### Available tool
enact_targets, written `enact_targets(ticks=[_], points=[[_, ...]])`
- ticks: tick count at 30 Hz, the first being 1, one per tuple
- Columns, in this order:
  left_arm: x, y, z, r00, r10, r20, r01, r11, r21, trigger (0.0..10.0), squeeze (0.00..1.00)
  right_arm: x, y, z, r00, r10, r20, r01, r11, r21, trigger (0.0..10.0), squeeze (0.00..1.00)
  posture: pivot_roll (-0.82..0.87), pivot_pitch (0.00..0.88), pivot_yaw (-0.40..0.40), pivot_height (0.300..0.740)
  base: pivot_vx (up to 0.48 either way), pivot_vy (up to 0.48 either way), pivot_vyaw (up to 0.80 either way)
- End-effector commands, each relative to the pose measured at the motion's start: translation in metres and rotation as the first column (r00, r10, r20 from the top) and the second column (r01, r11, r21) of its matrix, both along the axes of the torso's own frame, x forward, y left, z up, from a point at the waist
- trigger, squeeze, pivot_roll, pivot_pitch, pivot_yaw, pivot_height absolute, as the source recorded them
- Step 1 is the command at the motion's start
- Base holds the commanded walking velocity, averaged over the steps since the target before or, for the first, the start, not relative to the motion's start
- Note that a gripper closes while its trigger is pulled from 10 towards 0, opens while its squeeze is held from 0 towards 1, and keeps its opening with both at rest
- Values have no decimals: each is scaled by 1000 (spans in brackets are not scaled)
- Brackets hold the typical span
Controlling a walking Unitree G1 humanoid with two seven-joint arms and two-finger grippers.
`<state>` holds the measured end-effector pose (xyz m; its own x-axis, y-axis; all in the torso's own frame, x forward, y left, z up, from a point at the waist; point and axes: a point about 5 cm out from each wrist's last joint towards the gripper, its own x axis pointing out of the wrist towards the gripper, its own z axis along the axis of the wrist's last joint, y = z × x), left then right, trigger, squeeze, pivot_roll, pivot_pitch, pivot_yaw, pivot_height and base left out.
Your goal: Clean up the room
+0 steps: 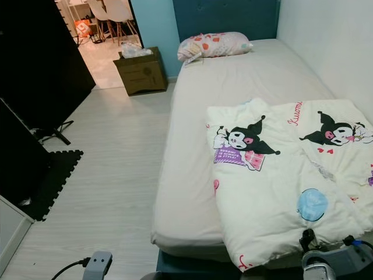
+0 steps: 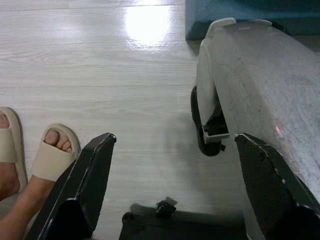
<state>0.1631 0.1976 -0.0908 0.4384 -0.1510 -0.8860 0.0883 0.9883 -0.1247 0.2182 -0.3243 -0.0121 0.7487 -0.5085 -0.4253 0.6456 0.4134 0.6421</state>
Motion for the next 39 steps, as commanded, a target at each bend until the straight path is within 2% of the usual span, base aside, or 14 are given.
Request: enact_targets(ticks=[1, 10, 16, 20, 21, 23, 24, 34, 39], points=[[-4, 9, 0, 1000, -6, -22, 6, 1000, 16, 10000, 0, 5, 2, 4, 996, 4, 86, -6, 1000, 20, 10000, 0, -62, 50, 135, 606, 0, 0, 0], [-2, 6, 0, 1000, -21, -18, 22, 1000, 10, 10000, 0, 11, 7, 8, 984, 43, 171, -52, 998, 46, 10000, 0, -67, 54, 144, 606, 0, 0, 0], [-3, 5, 0, 1000, -23, -21, 23, 1000, 5, 10000, 0, 16, 24, 5, 956, 203, 210, -211, 977, 14, 10000, 0, -66, 56, 144, 606, 0, 0, 0], [-4, 6, -1, 999, -24, -26, 24, 1000, 7, 10000, 0, 17, 29, 4, 944, 256, 208, -262, 965, -1, 10000, 0, -65, 57, 144, 606, 0, 0, 0], [-5, 6, -1, 999, -27, -29, 27, 1000, 10, 10000, 0, 17, 32, 3, 934, 292, 204, -295, 955, -15, 5725, 0, -60, 61, 147, 606, 0, 0, 0], [-5, 7, -1, 999, -29, -32, 29, 1000, 11, 10000, 0, 17, 35, 3, 926, 318, 202, -320, 947, -25, 5725, 0, -60, 61, 147, 606, 0, 0, 0], [-5, 7, -1, 999, -31, -32, 31, 999, 12, 10000, 0, 17, 37, 2, 920, 339, 195, -339, 940, -37, 0, 0, -57, 62, 147, 606, 0, 0, 0], [2, 3, 1, 999, -33, -16, 33, 999, 3, 10000, 0, 13, 40, -1, 907, 378, 184, -373, 926, -62, 0, 0, -54, 62, 142, 606, 0, 0, 0], [0, 1, 0, 999, -38, -20, 38, 999, 1, 10000, 0, 20, 41, 8, 870, 436, 229, -418, 900, -123, 0, 0, -61, 60, 140, 606, 0, 0, 0]])
